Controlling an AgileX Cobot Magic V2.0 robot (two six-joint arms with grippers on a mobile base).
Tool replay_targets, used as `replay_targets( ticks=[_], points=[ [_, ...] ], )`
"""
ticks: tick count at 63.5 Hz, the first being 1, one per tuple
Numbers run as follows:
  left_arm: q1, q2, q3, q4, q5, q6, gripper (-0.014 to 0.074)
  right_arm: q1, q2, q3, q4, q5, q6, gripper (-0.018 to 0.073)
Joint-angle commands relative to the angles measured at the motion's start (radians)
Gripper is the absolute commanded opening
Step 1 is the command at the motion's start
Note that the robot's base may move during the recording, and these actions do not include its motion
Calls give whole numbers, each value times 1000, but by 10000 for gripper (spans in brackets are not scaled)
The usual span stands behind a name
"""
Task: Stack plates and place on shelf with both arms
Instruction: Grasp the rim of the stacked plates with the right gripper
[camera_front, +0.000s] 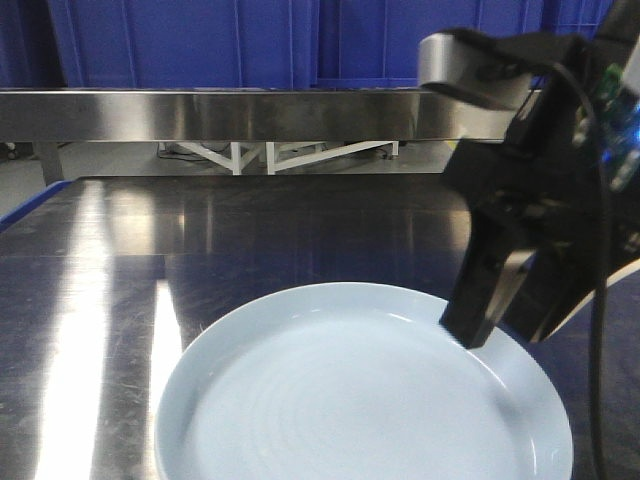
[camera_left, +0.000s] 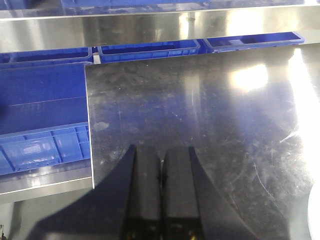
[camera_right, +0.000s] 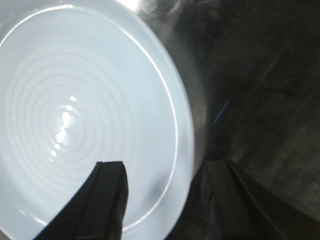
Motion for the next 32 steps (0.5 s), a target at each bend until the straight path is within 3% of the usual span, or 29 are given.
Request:
replay_targets(
  ticks=[1,20,32],
  points=[
    [0,-1,-29,-13,-87,-11,84,0,-7,-23,16,-38,-11,456],
    [0,-1,-29,-11,-87,-11,84,0,47,-23,-12,-68,-11,451],
    [0,-1,-29,-5,-87,-11,84,0,53,-23,-12,-65,-11,285]
  ],
)
